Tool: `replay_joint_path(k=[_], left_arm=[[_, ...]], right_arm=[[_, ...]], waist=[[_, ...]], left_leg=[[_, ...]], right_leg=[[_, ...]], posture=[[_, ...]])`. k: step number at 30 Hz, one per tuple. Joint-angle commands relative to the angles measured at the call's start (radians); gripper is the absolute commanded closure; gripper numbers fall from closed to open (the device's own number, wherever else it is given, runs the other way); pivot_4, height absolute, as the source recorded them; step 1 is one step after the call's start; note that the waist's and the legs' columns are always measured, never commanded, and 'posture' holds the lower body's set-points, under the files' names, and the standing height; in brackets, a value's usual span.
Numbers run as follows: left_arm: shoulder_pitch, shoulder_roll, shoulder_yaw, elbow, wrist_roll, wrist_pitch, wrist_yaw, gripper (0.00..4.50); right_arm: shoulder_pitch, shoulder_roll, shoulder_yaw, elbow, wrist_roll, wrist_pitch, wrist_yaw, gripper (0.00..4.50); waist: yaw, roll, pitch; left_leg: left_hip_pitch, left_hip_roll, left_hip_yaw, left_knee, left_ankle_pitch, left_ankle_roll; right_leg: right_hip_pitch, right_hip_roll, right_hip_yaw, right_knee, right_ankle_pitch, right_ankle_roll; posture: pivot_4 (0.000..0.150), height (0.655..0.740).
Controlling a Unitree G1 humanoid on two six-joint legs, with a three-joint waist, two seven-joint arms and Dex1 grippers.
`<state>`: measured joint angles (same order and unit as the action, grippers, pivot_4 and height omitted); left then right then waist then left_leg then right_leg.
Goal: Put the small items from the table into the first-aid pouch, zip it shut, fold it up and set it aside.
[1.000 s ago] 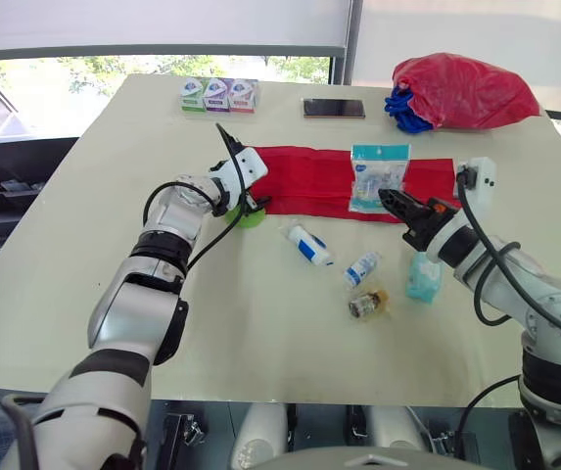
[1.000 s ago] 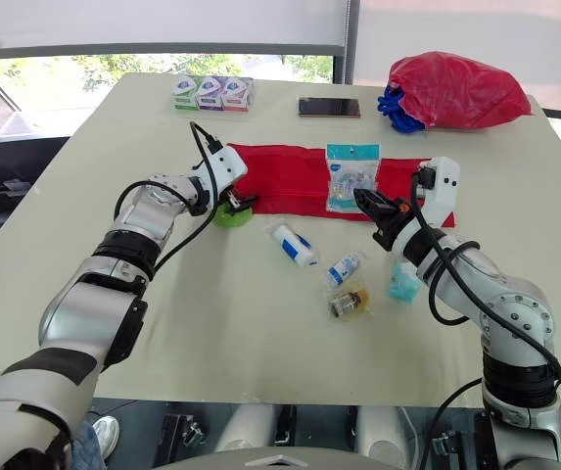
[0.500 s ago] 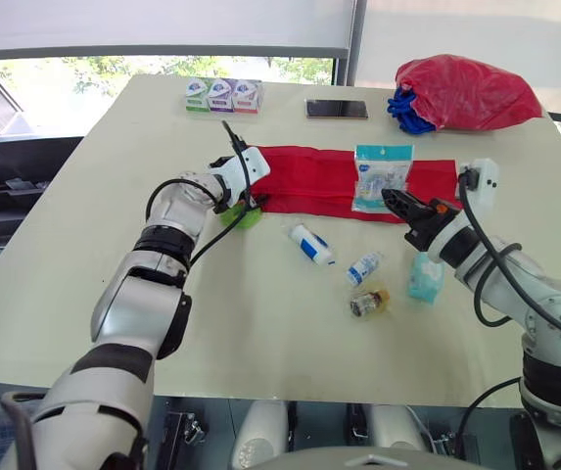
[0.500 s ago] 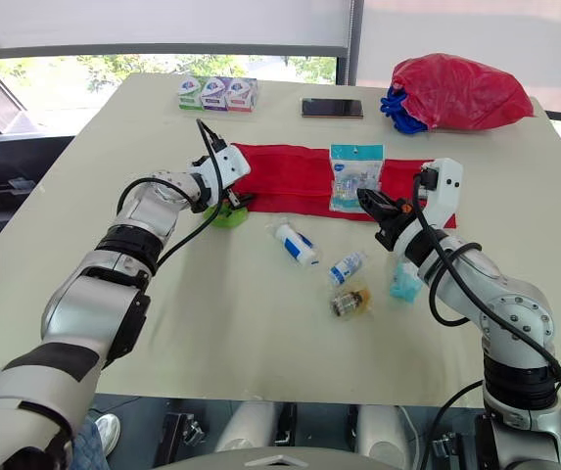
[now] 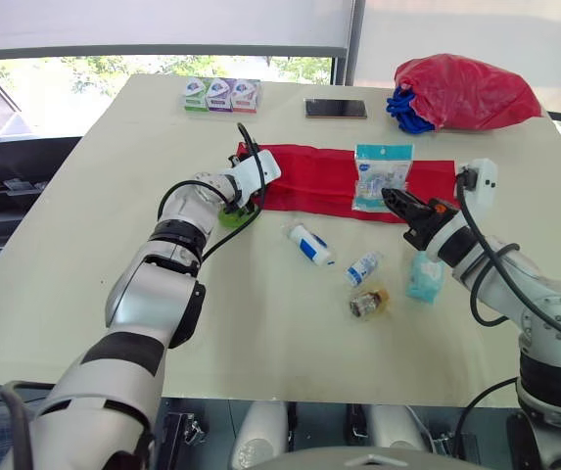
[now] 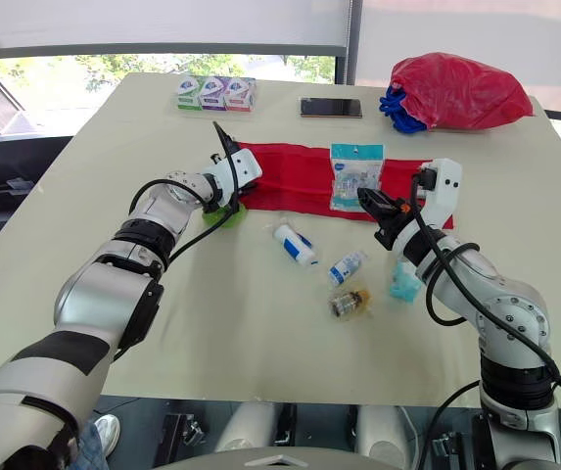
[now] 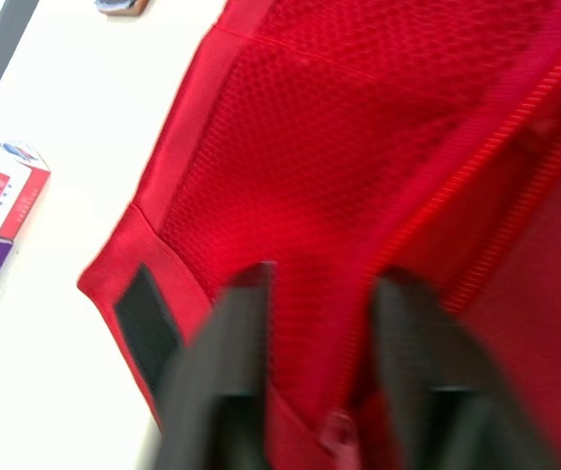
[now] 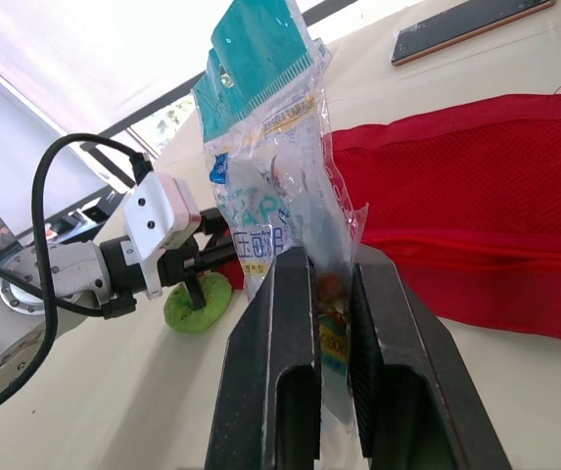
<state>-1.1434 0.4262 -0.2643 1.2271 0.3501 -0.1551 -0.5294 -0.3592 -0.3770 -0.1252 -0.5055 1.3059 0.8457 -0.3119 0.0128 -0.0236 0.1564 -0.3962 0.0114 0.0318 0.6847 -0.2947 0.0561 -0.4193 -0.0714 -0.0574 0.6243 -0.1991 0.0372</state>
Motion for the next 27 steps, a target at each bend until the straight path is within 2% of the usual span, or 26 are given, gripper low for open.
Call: replay_joint_path(k=[1,8,16,21,27], left_arm=[[-0.017,0.015,0.019,-0.041,-0.025,-0.023,-0.064,4.45],[0.055,0.028,0.053,-0.221,-0.120,0.033,-0.306,4.45],[0.176,0.022,0.085,-0.590,-0.256,0.304,-0.505,4.45],[0.173,0.024,0.078,-0.635,-0.289,0.378,-0.551,4.45],[0.155,0.023,0.070,-0.608,-0.311,0.379,-0.602,4.45]], right_arm=[[-0.007,-0.001,-0.010,-0.039,-0.002,-0.018,0.016,4.50],[-0.014,0.003,-0.001,-0.026,0.004,-0.007,0.032,4.50],[0.003,0.023,0.069,0.023,0.080,0.075,0.003,4.50],[-0.031,0.066,0.111,0.113,0.098,0.120,-0.071,4.50],[-0.121,0.151,0.127,0.253,0.109,0.153,-0.137,4.50]], waist=[[0.000,0.000,0.000],[0.001,0.000,0.000],[0.000,0.000,0.000],[-0.001,0.000,0.000],[-0.005,0.000,0.000]], left_leg=[[0.000,0.000,0.000,0.000,0.000,0.000],[0.000,0.000,0.000,0.000,0.000,0.000],[0.000,0.000,0.000,0.000,0.000,0.000],[0.000,0.000,0.000,0.002,0.000,0.000],[0.001,0.000,0.000,0.002,0.000,0.000]], right_leg=[[0.000,0.000,0.000,0.000,0.000,0.000],[0.000,0.000,0.000,0.000,0.000,0.000],[0.000,0.000,0.000,0.001,0.000,0.000],[0.000,0.000,0.001,0.001,0.000,0.000],[0.000,0.001,0.002,0.002,0.000,0.000]], posture=[[0.150,0.7400],[0.150,0.7400],[0.150,0.7400],[0.150,0.7400],[0.150,0.7400]])
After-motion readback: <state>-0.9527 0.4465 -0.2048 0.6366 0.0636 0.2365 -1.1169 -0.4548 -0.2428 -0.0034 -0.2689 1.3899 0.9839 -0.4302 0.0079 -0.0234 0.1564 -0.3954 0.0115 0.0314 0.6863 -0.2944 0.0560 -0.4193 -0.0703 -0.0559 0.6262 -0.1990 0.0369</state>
